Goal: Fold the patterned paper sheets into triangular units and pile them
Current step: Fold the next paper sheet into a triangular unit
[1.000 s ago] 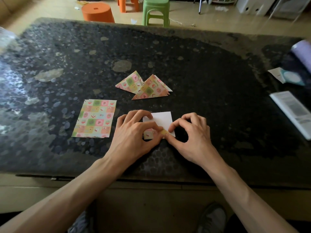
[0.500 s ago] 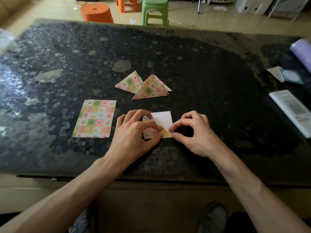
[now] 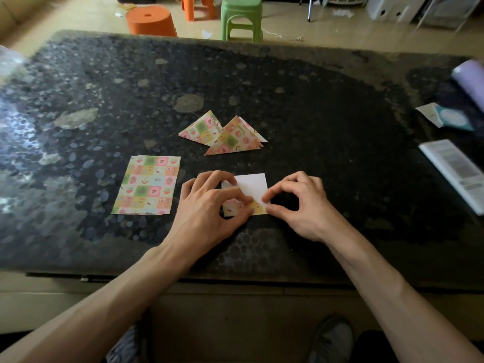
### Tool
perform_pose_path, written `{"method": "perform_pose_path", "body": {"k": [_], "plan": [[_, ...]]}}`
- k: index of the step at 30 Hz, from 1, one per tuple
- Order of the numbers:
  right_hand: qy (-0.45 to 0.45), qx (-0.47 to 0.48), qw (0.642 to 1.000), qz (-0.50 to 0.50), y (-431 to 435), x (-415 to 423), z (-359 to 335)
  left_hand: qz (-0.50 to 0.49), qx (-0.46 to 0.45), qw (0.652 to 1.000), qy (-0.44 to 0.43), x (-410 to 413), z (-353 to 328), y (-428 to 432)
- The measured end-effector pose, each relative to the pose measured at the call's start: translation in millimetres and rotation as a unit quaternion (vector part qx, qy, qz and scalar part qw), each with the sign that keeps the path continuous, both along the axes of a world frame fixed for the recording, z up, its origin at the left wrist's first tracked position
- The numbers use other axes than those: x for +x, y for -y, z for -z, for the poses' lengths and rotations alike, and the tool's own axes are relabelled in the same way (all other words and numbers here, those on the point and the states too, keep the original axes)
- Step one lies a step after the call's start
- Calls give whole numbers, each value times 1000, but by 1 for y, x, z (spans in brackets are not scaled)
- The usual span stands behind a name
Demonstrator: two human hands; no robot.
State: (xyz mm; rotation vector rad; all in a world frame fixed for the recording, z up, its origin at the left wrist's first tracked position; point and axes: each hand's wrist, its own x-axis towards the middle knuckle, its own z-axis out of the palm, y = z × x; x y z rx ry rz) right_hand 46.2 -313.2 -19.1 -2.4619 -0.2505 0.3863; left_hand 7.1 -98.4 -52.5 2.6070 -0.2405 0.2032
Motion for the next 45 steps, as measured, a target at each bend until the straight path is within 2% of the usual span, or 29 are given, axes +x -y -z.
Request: {"method": "perform_pose_path", "body": {"k": [4,21,26,30,41,45], "plan": [[13,-32,999,2,-4,-1,2,-1,-2,1000,-4,-1,0,1],[71,-62,995,22,-13,-13,16,-4,-13,1000,3,-2,3,2],[75,-66,995,26,-15,-10,16,33,-14,999,-23,-3,2,-10],[93,-81,992,32,-18,-13,22,38,1,999,-9,-5,4,-11],[64,-96,993,34,-21,-12,19,111,26,989,-92,8,-12,-29],[136,-139,979,55,-31,-24,29,105,22,990,-92,10,-12,-26]]}}
